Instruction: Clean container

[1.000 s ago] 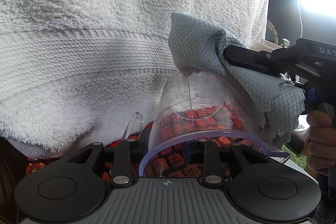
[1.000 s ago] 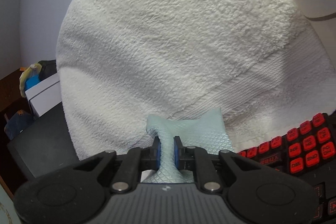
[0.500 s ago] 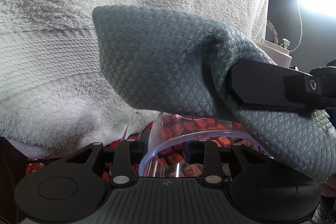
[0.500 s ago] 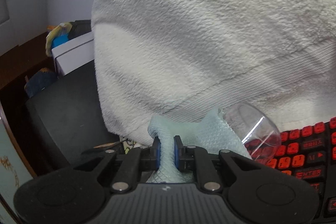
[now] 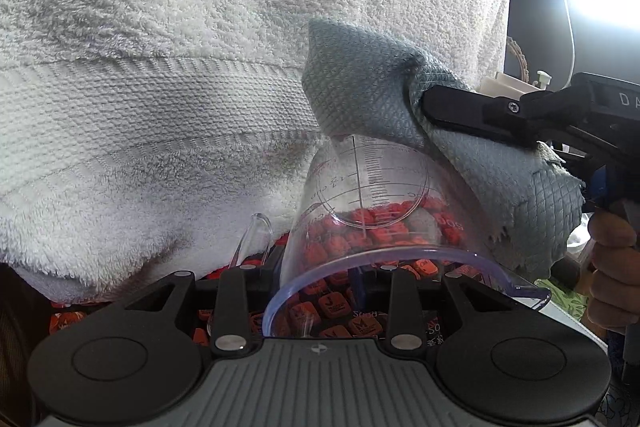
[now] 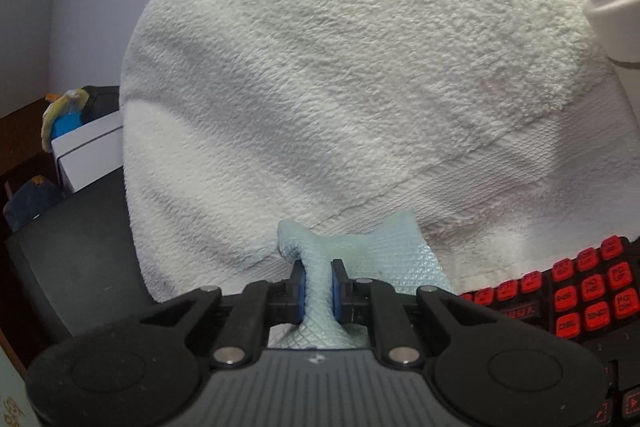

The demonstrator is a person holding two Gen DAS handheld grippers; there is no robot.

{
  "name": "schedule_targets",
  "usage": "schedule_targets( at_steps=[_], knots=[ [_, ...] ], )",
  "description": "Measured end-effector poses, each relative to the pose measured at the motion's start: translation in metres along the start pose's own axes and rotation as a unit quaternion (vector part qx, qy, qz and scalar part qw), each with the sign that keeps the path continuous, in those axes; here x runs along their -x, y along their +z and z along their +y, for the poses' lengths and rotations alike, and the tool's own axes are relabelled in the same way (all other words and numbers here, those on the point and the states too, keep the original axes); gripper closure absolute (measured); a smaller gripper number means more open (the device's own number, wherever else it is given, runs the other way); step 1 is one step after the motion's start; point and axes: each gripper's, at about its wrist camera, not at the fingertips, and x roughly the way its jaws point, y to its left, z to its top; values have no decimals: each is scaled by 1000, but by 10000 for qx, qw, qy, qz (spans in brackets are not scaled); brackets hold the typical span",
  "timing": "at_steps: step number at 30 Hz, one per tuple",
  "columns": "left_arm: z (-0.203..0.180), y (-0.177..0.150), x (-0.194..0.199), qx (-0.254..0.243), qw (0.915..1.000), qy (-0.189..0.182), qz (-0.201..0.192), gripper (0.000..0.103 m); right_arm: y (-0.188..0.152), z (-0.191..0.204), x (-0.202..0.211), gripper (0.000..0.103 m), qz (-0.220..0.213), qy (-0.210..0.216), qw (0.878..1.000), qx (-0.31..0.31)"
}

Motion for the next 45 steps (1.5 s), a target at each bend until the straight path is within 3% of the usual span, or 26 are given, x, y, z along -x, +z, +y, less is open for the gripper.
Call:
schedule_targets(
  at_steps=[3, 11, 15, 24, 30, 36, 42, 45],
  knots=[
    [-4, -1, 3, 4, 10000, 37, -6, 71, 0, -1, -2, 91, -3, 10, 10000, -96],
    [5, -1, 7, -6, 10000, 42, -5, 71, -15, 26, -13, 91, 531, 554, 9958, 509],
    [3, -1, 7, -21, 10000, 49, -3, 71, -18, 34, -13, 91, 620, 617, 9932, 765],
    [-1, 0, 3, -30, 10000, 49, -1, 70, -1, 6, -1, 91, -33, -143, 9995, 267],
    [-3, 1, 2, -32, 10000, 46, 1, 70, 5, -9, 3, 91, -265, -396, 9988, -109],
    [-6, 2, 0, -33, 10000, 43, 1, 70, -4, 7, -2, 91, -36, -133, 9994, 322],
    [-9, 2, -1, -47, 10000, 45, 4, 69, -17, 33, -14, 91, 614, 616, 9931, 788],
    [-12, 3, -3, -60, 10000, 51, 6, 69, -20, 38, -14, 91, 665, 653, 9915, 912]
  ],
)
